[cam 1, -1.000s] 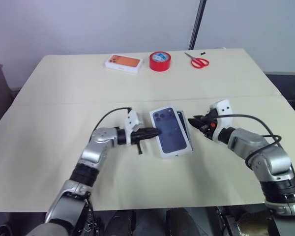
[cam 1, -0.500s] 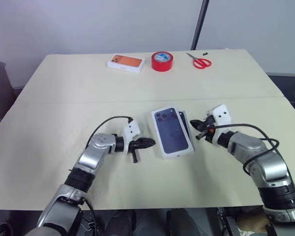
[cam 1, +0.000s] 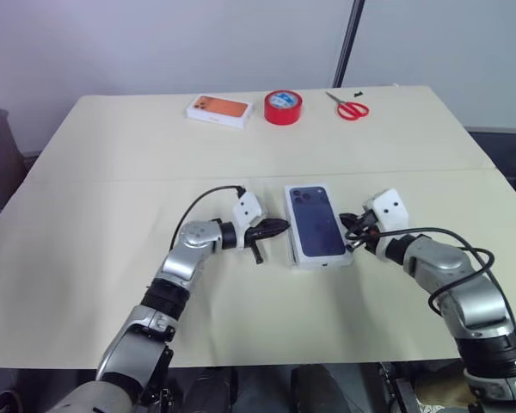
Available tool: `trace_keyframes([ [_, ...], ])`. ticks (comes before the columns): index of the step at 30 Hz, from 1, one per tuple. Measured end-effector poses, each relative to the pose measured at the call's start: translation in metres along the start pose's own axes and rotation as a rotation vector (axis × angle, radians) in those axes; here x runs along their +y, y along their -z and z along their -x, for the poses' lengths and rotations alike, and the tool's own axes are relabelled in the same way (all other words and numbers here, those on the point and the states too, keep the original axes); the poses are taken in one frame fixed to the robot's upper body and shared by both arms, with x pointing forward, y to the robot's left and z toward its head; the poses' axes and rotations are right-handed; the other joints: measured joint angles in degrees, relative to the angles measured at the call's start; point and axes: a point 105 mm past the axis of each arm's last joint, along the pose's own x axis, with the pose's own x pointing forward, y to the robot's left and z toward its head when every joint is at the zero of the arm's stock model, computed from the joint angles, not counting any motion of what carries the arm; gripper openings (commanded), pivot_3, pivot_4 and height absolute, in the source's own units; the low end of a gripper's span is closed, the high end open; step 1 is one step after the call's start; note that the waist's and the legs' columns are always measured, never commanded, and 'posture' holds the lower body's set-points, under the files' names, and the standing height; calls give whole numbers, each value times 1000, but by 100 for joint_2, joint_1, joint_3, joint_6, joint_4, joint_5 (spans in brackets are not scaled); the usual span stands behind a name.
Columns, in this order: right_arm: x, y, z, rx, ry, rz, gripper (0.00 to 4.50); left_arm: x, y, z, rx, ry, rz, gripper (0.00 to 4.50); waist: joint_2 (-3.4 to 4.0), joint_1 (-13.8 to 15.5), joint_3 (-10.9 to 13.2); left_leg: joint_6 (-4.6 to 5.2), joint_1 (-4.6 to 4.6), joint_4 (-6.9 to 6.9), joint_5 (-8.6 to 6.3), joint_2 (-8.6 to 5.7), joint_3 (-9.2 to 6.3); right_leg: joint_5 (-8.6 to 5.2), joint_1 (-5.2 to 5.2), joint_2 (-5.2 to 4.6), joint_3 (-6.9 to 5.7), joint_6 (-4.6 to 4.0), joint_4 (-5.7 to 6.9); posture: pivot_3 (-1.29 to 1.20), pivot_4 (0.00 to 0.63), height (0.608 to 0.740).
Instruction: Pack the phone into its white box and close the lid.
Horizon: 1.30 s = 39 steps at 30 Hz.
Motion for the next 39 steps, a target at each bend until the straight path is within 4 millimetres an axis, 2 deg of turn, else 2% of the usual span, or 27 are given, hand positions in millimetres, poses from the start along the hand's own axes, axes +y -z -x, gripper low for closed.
trace_keyframes([
  [12, 10, 6, 1, 18, -26, 26, 39, -1, 15, 7, 46, -17, 64, 263, 0, -2, 0, 0, 0, 1, 0, 0, -1, 0, 0, 0, 0, 0, 1, 0, 150, 740],
  [22, 9, 2, -1, 14, -19, 67, 39, 1, 11, 10, 41, -39, 47, 263, 0, -4, 0, 0, 0, 1, 0, 0, -1, 0, 0, 1, 1, 0, 2, 0, 150, 740],
  [30, 6, 4, -1, 28, -19, 97, 39, 17, 5, 28, 42, -96, 28, 263, 1, 0, 0, -1, 1, 1, 0, 0, -1, 0, 0, 1, 0, 0, 2, 0, 150, 740],
  [35, -7, -9, -2, -13, 21, 110, 39, 22, -6, 22, -15, -115, 58, 263, 0, 2, 0, -1, 0, 5, 0, 0, -1, 0, 0, 0, 1, 0, 2, 0, 150, 740],
  [39, -13, -37, -4, -116, 33, 111, 39, 26, -38, -6, -105, -112, 50, 263, -2, 31, 1, 0, -3, 10, 0, -1, -1, 0, 2, 0, -2, 0, 1, 0, 150, 740],
])
